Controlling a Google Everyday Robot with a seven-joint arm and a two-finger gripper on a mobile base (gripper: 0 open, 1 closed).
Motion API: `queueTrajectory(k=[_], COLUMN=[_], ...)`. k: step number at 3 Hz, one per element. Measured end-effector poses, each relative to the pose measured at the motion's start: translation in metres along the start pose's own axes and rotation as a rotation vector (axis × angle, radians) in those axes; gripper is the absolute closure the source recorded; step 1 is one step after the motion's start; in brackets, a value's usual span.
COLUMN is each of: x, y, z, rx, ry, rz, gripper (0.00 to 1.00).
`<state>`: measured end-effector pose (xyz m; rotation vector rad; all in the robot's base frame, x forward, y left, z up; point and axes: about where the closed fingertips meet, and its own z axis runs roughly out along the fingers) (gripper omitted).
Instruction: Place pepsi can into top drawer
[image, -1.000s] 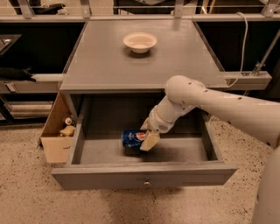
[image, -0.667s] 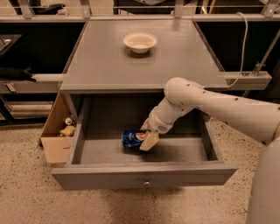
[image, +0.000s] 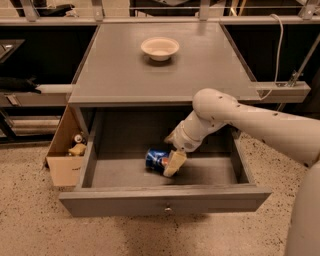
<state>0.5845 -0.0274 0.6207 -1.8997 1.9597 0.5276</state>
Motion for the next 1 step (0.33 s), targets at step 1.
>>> queueTrajectory(k=[1], x=[-0.0027], y=[0.0006], z=[-0.0189], rx=[0.02], ry=[-0.02], rz=[-0.006], gripper=[0.0])
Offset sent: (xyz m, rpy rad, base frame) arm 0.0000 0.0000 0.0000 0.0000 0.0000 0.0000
